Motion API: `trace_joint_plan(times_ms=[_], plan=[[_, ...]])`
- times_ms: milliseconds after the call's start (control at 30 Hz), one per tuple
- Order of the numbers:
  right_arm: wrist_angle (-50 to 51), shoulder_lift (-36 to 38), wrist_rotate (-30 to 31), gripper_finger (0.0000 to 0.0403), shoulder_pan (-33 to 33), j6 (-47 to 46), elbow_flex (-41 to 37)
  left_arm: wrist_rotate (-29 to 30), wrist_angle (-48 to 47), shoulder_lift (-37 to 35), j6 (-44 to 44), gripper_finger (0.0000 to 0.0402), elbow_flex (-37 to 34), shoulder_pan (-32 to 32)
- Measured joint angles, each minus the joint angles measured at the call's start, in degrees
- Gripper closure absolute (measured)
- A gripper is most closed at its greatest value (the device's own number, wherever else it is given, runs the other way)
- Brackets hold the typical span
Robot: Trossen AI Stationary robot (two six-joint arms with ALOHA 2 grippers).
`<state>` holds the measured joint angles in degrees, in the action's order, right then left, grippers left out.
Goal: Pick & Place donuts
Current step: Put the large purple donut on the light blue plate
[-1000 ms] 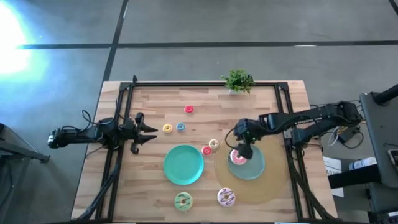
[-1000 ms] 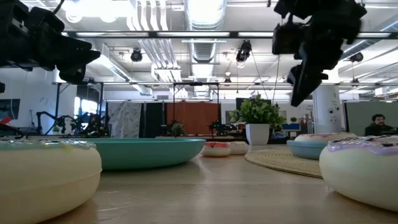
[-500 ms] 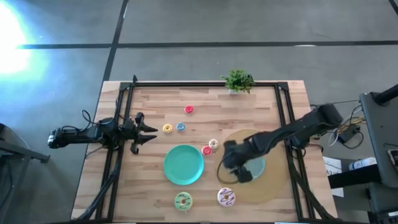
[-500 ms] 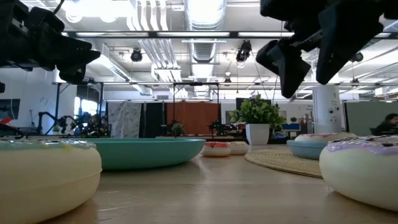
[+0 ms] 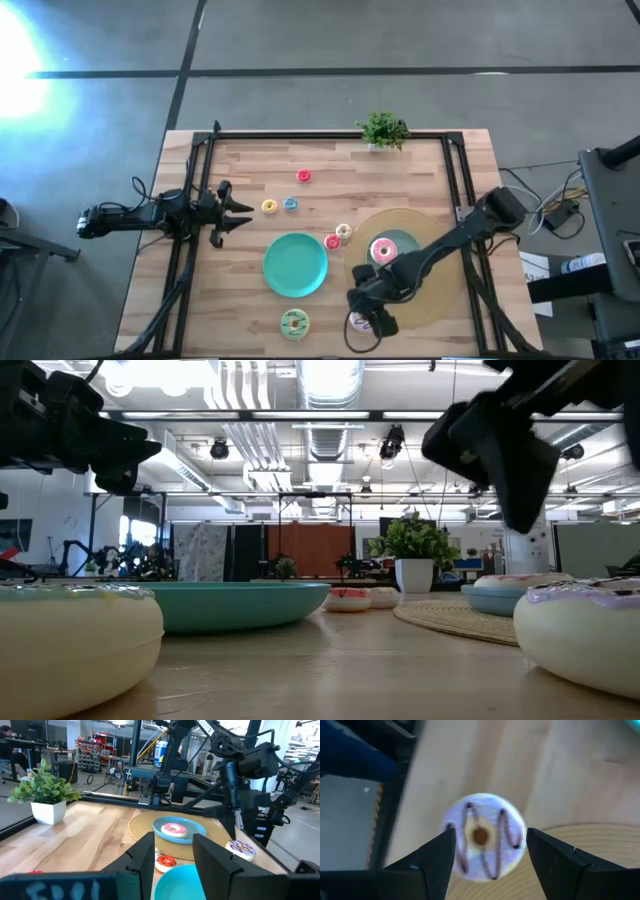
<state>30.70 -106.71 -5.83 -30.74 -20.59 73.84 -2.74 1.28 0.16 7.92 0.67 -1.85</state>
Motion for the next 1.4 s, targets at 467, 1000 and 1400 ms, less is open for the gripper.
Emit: trace_joint_plan(times_ms=[467,1000,1400], plan=[[-2.6,-6.3,3.0,0.0168,-1.7,-5.2,-1.8,0.0,0.0,0.0,0.0,0.0294,0.0,0.0],[3.4,-0.2,3.7,0.038,-1.7,-21.3,-1.3,0.0,0.0,0.0,0.0,0.0294,0.0,0.0],[29.0,23.5,8.6,0.0382,-1.8,-59.7,-18.0,0.0,0.0,0.1,0.0,0.0294,0.0,0.0]])
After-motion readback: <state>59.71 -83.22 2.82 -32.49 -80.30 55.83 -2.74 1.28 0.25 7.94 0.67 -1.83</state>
